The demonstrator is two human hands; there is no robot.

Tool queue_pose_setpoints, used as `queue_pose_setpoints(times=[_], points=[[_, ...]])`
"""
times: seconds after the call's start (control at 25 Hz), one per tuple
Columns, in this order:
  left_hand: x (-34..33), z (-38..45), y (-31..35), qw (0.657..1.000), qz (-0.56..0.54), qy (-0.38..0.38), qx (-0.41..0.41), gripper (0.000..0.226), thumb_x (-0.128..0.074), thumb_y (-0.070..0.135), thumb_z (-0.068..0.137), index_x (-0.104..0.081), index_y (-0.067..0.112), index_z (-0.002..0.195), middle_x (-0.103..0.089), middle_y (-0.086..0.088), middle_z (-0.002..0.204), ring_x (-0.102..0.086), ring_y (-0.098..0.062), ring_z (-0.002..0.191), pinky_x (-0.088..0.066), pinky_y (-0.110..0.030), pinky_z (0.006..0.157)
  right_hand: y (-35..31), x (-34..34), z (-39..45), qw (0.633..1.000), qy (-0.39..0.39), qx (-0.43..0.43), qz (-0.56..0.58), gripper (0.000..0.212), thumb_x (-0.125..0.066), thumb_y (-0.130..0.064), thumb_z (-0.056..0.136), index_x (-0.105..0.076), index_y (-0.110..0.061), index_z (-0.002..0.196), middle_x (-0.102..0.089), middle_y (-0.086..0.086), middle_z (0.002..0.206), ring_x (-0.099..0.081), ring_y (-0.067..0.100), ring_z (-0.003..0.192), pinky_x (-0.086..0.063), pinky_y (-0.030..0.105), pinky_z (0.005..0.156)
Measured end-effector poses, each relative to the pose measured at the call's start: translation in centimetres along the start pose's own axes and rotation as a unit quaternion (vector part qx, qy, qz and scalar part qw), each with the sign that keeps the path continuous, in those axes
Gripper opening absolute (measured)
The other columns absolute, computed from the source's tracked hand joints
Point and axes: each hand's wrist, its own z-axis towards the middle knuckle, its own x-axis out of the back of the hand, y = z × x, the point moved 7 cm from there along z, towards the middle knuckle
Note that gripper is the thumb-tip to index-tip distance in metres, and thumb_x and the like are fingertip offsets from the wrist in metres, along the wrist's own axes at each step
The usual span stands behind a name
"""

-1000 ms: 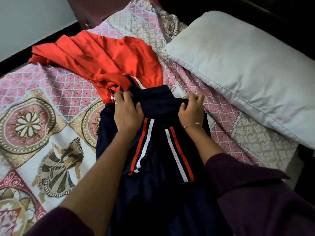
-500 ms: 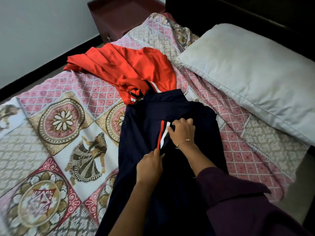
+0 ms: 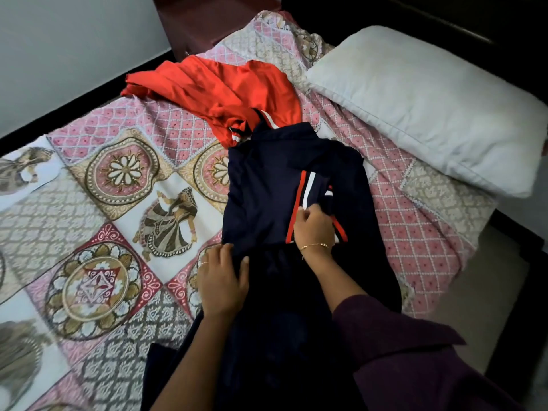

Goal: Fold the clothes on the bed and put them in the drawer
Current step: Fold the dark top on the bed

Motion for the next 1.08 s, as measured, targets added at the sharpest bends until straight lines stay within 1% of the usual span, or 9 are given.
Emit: queue_pose_setpoints(times=[0.12,0.2,0.28,0.44,0.6,0.72,0.84,0.88,1.08], points=[[0.4,-4.7,-5.2,0.993,0.05,-0.103,0.017,0.05,-0.044,0.044,0.079,-0.063,0.0,0.094,-0.062,-0.02,0.088,-0.062,-0.04,0.076,-0.052,-0.043,0.064,2.8,-5.7,-7.1,0.968,-0.201,-0.137,0.056,0.048,-0.048,-0.048,0.091,-0.059,-0.003,0.079,-0.066,0.013,0.074,-0.065,0.026,0.06,-0.055,0.032,0.056],[0.9,-7.3,-7.3,0.977,0.111,-0.179,0.023,0.047,-0.05,0.043,0.084,-0.062,0.003,0.104,-0.062,-0.018,0.101,-0.059,-0.039,0.096,-0.05,-0.041,0.078,2.9,-8.5,-11.7,0.937,-0.264,-0.182,0.142,0.043,-0.057,-0.044,0.089,-0.054,-0.006,0.069,-0.06,0.009,0.065,-0.058,0.019,0.049,-0.051,0.028,0.048],[2.0,-9.0,-9.0,0.958,0.147,-0.241,0.041,0.04,-0.048,0.041,0.092,-0.058,0.012,0.118,-0.062,-0.012,0.116,-0.05,-0.031,0.117,-0.042,-0.034,0.091,1.6,-9.7,-14.6,0.928,-0.25,-0.181,0.206,0.035,-0.063,-0.035,0.088,-0.051,-0.011,0.065,-0.053,0.007,0.065,-0.052,0.016,0.053,-0.049,0.027,0.053],[4.0,-12.0,-8.2,0.955,0.0,-0.296,0.007,0.033,-0.044,0.033,0.098,-0.056,0.007,0.115,-0.054,-0.015,0.115,-0.055,-0.031,0.107,-0.039,-0.034,0.082,0.4,-11.9,-16.6,0.922,-0.244,-0.158,0.255,0.025,-0.061,-0.019,0.09,-0.06,0.003,0.101,-0.053,0.011,0.086,-0.051,0.022,0.076,-0.043,0.034,0.066],[5.2,-16.4,-7.7,0.943,-0.075,-0.321,0.04,0.052,-0.062,0.046,0.085,-0.044,0.012,0.121,-0.062,-0.008,0.114,-0.06,-0.028,0.104,-0.046,-0.033,0.08,1.0,-12.7,-16.8,0.852,-0.236,-0.229,0.407,0.013,-0.05,-0.022,0.096,-0.058,-0.012,0.094,-0.056,0.005,0.109,-0.055,0.021,0.09,-0.044,0.031,0.073],[3.9,-21.0,-8.6,0.862,-0.029,-0.499,0.086,0.06,-0.072,0.043,0.077,-0.054,0.013,0.126,-0.064,-0.006,0.118,-0.061,-0.024,0.109,-0.048,-0.028,0.086,2.1,-10.1,-16.0,0.801,-0.179,-0.277,0.499,0.039,-0.048,-0.026,0.096,-0.055,-0.001,0.125,-0.048,0.013,0.137,-0.046,0.039,0.125,-0.037,0.044,0.107],[3.8,-25.8,-7.3,0.725,-0.077,-0.671,0.137,0.044,-0.068,0.044,0.082,-0.059,0.014,0.112,-0.065,-0.004,0.105,-0.066,-0.016,0.081,-0.051,-0.026,0.07,2.6,-6.7,-16.0,0.742,-0.157,-0.244,0.604,0.037,-0.041,-0.023,0.1,-0.054,0.001,0.124,-0.071,0.011,0.103,-0.059,0.035,0.108,-0.035,0.036,0.109],[3.8,-26.4,-6.7,0.722,-0.076,-0.677,0.123,0.05,-0.066,0.049,0.082,-0.056,0.015,0.117,-0.063,-0.005,0.111,-0.064,-0.016,0.084,-0.051,-0.028,0.072,2.3,-6.0,-17.0,0.727,-0.187,-0.238,0.617,0.034,-0.041,-0.025,0.1,-0.057,-0.002,0.119,-0.072,0.008,0.093,-0.061,0.028,0.102,-0.038,0.034,0.106],[4.9,-22.5,-4.9,0.947,-0.062,-0.308,0.073,0.055,-0.06,0.053,0.084,-0.05,0.006,0.112,-0.054,-0.012,0.116,-0.054,-0.028,0.105,-0.041,-0.032,0.082,5.7,-6.7,-23.1,0.88,-0.311,-0.212,0.29,0.023,-0.065,-0.03,0.087,-0.062,-0.013,0.102,-0.065,0.007,0.108,-0.061,0.018,0.09,-0.051,0.032,0.076]])
